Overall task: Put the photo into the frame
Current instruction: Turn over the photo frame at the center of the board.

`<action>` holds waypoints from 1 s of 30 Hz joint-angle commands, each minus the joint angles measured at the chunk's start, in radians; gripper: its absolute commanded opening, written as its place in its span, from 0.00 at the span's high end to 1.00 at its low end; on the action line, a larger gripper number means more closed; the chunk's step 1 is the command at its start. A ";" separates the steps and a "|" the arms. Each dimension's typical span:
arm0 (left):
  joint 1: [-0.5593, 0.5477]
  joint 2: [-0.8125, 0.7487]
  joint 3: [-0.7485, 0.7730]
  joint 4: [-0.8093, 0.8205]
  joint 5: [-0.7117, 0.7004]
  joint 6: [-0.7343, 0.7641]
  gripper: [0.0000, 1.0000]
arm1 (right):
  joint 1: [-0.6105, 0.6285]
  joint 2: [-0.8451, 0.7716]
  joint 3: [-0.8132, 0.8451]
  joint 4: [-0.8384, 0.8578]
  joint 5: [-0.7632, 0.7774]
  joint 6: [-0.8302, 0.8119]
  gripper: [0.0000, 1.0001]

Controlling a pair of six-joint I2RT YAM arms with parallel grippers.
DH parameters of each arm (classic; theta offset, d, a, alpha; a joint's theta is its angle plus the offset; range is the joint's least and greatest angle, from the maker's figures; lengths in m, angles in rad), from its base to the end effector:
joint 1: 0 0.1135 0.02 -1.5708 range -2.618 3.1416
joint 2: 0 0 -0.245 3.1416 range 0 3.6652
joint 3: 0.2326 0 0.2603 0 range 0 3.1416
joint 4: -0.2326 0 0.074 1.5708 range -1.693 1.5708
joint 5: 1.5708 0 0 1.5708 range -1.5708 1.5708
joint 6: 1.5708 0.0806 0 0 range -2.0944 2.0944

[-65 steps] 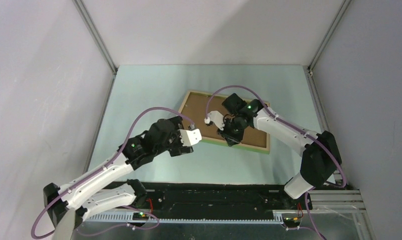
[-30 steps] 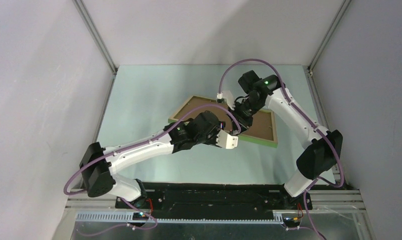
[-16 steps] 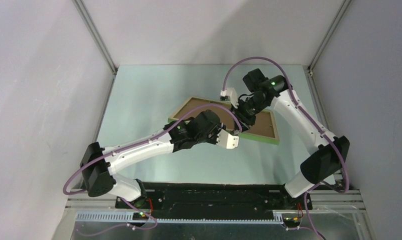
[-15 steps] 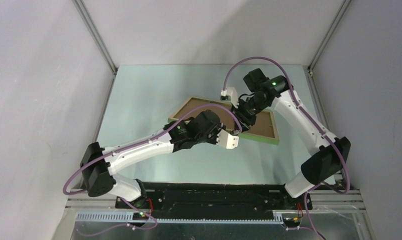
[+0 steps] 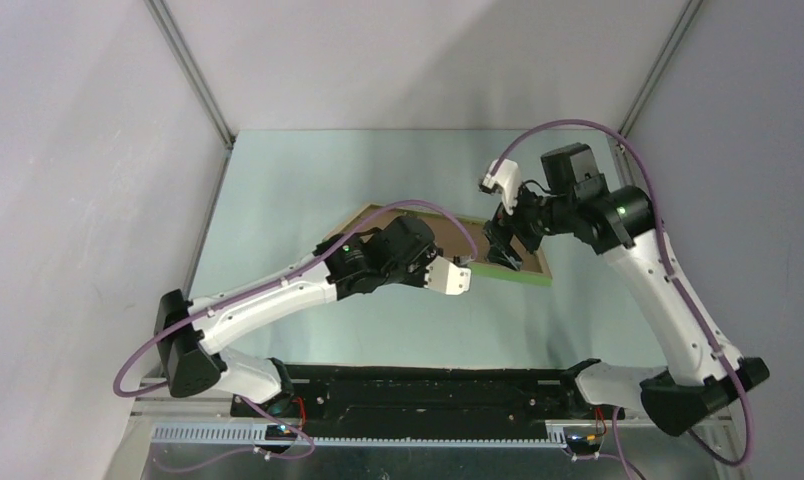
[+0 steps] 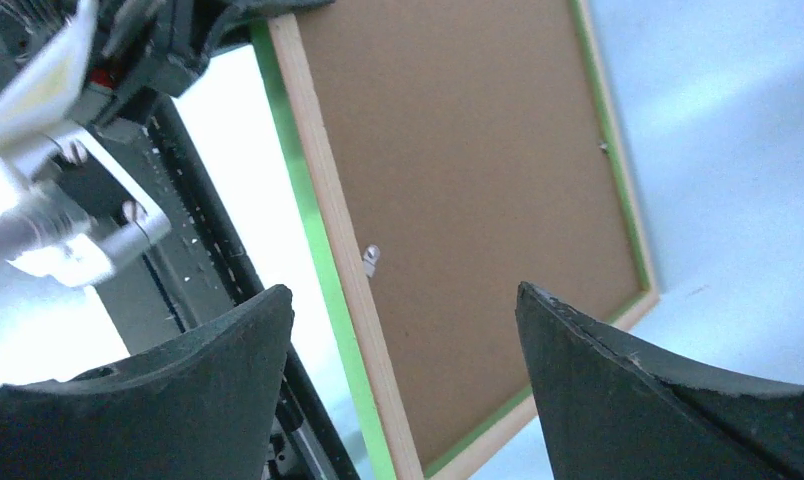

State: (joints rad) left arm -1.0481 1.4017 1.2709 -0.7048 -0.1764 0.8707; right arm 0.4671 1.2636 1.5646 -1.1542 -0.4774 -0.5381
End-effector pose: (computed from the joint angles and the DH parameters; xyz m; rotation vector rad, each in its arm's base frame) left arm 0.1823 -0.2880 0.2677 1.9119 1.4397 0.1291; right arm 0.2206 0.1527 0.3697 -1.3244 1.9627 0.5420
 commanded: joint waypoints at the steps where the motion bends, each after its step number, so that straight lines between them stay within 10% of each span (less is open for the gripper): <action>1: -0.005 -0.089 0.086 -0.049 -0.008 -0.016 1.00 | -0.001 -0.114 -0.053 0.087 0.065 0.009 0.14; 30: 0.068 -0.007 0.457 -0.408 0.079 -0.007 1.00 | 0.244 -0.179 -0.087 0.094 0.373 -0.108 0.05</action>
State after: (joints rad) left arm -0.9844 1.4094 1.6516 -1.1709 -0.0937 0.8463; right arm 0.6823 1.0805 1.4719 -1.1057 -0.1802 -0.6170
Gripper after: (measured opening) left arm 0.289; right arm 0.958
